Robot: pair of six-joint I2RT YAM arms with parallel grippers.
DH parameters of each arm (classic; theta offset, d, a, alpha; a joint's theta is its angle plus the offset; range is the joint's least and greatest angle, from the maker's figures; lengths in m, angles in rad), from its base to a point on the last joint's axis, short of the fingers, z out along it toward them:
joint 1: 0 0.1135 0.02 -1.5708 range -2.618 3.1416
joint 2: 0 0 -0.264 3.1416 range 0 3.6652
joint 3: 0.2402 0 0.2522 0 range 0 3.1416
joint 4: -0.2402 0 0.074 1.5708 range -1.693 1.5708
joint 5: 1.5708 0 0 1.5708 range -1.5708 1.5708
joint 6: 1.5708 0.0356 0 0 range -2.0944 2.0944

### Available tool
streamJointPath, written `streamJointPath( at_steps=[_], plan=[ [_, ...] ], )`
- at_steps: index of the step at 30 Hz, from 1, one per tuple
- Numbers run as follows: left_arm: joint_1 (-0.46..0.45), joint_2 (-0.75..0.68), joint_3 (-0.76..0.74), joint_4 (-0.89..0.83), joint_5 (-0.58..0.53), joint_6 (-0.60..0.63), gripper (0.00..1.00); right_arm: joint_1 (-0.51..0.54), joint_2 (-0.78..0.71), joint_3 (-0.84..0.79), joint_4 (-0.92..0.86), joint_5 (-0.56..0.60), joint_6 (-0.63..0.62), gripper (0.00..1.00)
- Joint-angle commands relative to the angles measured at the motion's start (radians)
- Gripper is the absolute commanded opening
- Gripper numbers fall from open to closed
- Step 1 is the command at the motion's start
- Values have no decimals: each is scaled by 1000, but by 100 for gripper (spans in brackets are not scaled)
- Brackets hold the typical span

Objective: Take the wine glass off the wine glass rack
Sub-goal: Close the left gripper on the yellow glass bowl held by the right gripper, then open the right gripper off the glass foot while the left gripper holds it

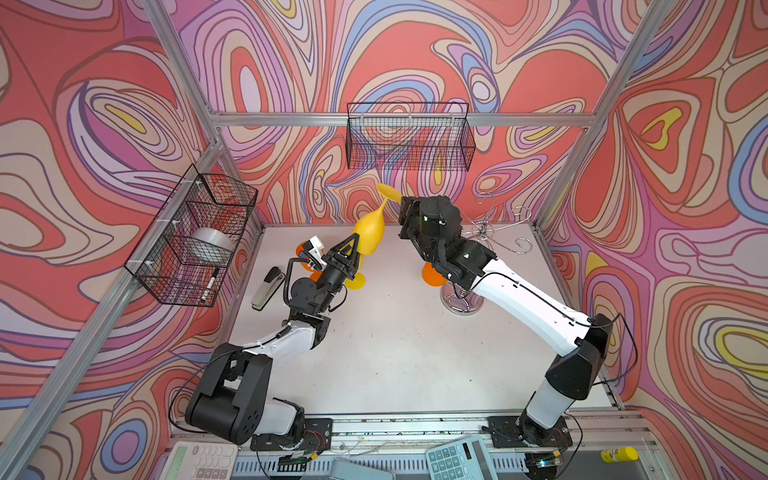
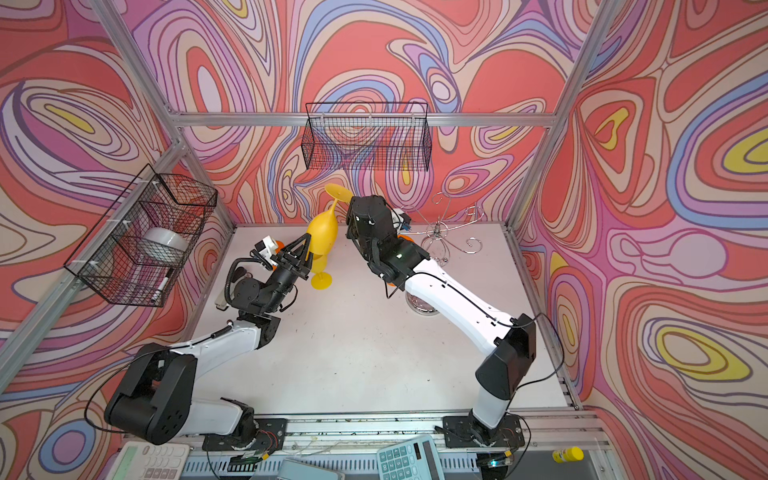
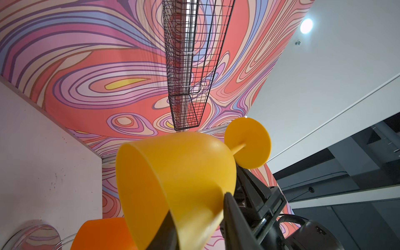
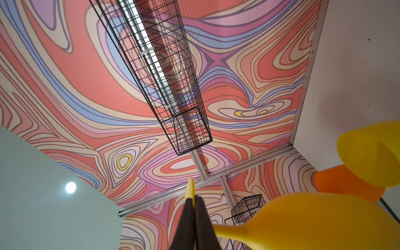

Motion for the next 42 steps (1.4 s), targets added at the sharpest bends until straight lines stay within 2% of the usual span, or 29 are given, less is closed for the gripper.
streamJointPath(
  at_steps=[1, 8, 13, 18, 24, 32, 36, 39, 42],
  plan=[
    [-4, -23, 29, 65, 16, -2, 23, 3, -14, -17, 24, -26, 4, 0],
    [-4, -36, 36, 65, 12, -3, 13, -6, -8, -37, 67, -56, 12, 0],
    [-3, -55, 52, 65, -5, -5, 1, -12, -2, -49, 111, -81, 10, 19],
    [-3, -69, 75, 64, -18, -8, 0, -19, 2, -66, 158, -111, 6, 41],
    [-1, -92, 87, 62, -35, 12, 0, -23, -13, -118, 211, -137, -11, 60],
    [54, -156, 102, 4, -17, 55, 0, -24, -39, -179, 268, -183, -99, 71],
    [84, -214, 114, -106, 21, 90, 0, -23, -50, -191, 291, -214, -205, 73],
    [98, -266, 123, -221, 53, 132, 0, -22, -55, -182, 312, -250, -371, 74],
    [107, -336, 148, -413, 89, 208, 0, -14, -54, -172, 356, -323, -547, 75]
  ],
)
